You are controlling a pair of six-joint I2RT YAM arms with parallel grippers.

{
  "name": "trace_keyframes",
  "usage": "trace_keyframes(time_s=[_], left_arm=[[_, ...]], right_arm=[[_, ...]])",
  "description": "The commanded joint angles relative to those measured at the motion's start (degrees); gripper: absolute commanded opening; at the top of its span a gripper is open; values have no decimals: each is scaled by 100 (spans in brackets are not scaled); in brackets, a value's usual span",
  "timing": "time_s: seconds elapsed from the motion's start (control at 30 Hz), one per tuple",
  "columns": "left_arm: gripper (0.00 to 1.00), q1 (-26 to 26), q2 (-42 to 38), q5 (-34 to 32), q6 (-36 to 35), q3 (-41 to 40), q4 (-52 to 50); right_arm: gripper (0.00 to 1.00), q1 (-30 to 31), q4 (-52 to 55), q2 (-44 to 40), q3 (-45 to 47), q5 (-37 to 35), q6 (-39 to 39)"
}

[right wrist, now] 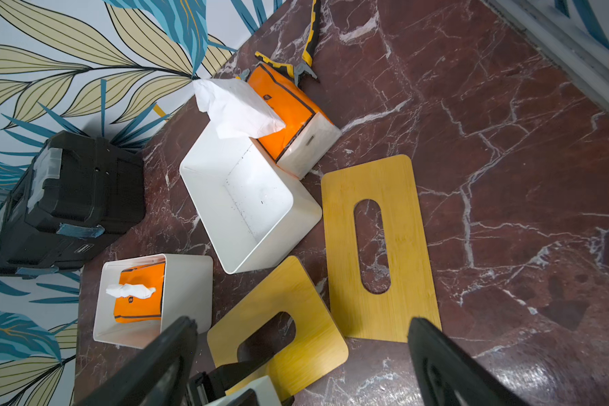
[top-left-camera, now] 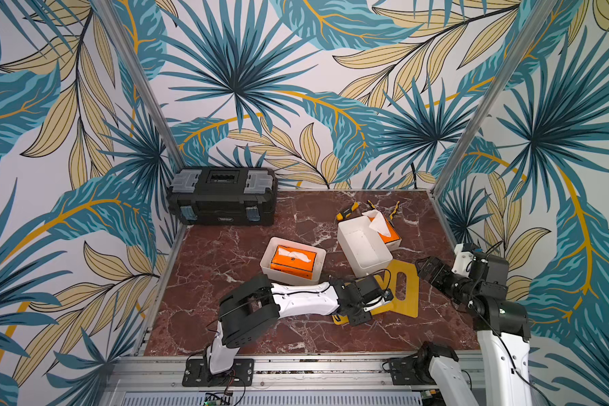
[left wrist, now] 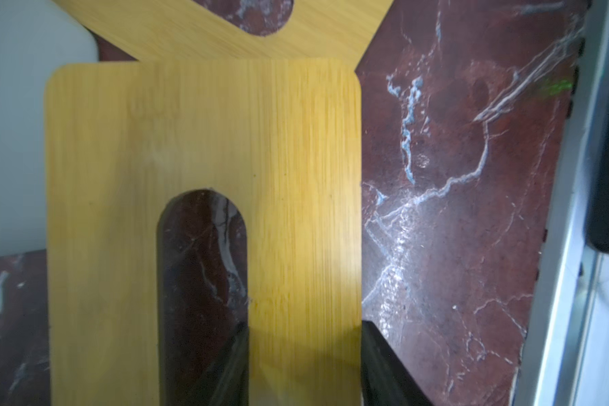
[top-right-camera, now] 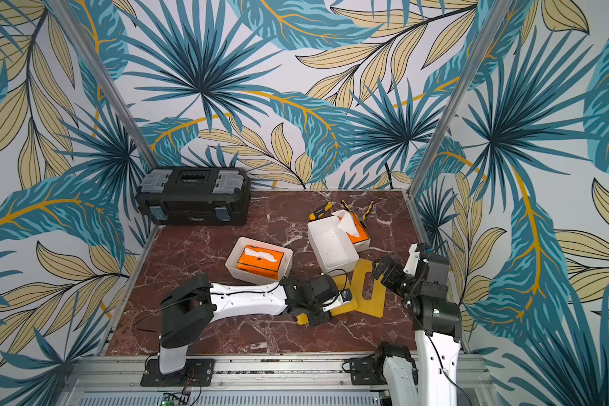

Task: Put the tissue paper into the tissue box
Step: Pick up the box lid from the center of the board, then close the box lid on the tissue box.

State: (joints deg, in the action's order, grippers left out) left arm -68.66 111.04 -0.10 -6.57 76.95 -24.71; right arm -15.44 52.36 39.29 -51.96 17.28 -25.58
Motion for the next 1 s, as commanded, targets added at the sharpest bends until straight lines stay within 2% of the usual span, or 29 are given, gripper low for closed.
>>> trace_keyframes(time_s=[0.0, 0.3, 0.47, 0.57, 0.67, 0.8, 0.97], left_arm=[[15, 20, -439, -80, -185, -221, 451], [13, 130, -1574, -43, -644, -914, 409], [13, 268, -2421, 181, -904, -1416, 255], [13, 334, -2795, 327, -995, -1587, 38], [13, 370, -3064, 427, -1057, -1688, -249], [12, 372, -3439, 461, -1070, -1952, -285], [12, 383, -3943, 473, -992, -2301, -300]], right_arm=[[99, -28, -150, 23, 207, 348, -150], [94, -12, -293, 361, 435, 1791, -337], [86, 63, -494, 345, 570, 2188, -499], [81, 190, -869, 335, 747, 2659, -745], [78, 544, -1228, 334, 897, 2912, -962], [78, 1271, -1436, 435, 934, 2757, -988], [77, 1990, -2120, 751, 1065, 2912, -1116]])
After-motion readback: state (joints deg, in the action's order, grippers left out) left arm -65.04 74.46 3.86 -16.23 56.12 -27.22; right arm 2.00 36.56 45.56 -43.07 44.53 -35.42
